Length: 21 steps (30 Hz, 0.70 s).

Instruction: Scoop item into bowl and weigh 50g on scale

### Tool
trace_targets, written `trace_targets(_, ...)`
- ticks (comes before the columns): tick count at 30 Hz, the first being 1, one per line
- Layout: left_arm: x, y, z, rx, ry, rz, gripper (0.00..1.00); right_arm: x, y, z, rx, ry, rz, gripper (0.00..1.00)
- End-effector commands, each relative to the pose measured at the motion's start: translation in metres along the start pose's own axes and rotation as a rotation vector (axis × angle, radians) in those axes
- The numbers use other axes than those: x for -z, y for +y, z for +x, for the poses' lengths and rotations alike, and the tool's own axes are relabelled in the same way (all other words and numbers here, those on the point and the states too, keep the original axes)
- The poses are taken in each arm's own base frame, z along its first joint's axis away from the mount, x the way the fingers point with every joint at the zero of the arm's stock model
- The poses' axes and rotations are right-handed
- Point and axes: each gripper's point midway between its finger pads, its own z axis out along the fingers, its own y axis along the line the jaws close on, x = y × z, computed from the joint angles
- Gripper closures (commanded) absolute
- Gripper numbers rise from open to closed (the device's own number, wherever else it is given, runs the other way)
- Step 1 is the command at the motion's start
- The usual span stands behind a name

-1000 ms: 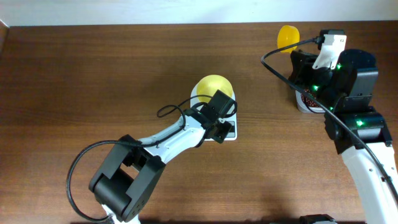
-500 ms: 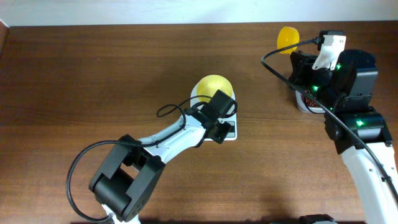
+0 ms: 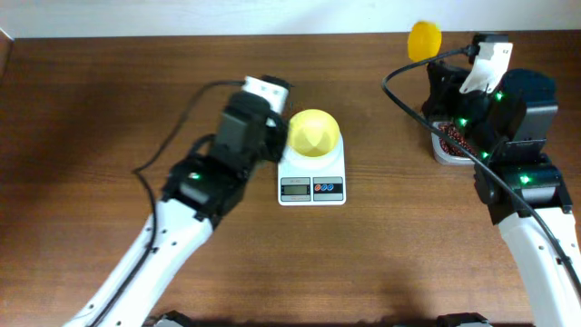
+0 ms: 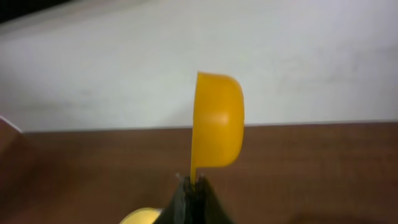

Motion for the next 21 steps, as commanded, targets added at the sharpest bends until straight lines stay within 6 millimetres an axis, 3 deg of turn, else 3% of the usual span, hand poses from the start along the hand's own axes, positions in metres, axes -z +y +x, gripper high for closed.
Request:
trace_targets(1,0.007,0.076,-0.022,0.068,-0.083,-0.268,1.0,-0.012,-0.003,-0.013,0.015,-0.047,0.002,0.96)
trace_targets(6,0.016,0.147,-0.043,0.173,-0.19,-0.408,0.99,-0.047,-0.01,-0.013,-0.086,-0.089,-0.013,0.96)
trace_targets(10,0.01,0.196,-0.024,0.224,-0.138,-0.511,0.99,-0.082,-0.018,-0.015,-0.145,-0.158,-0.038,0.96)
trace_targets(14,-0.004,0.199,-0.014,0.223,-0.099,-0.516,1.0,-0.104,-0.025,-0.004,-0.216,-0.157,-0.044,0.96)
trace_targets(18,-0.019,0.199,-0.006,0.219,-0.071,-0.508,1.0,-0.108,-0.028,-0.002,-0.215,-0.162,-0.037,0.96)
trace_targets(21,-0.03,0.179,-0.005,0.228,-0.06,-0.389,1.0,-0.108,-0.028,-0.002,-0.216,-0.162,-0.038,0.96)
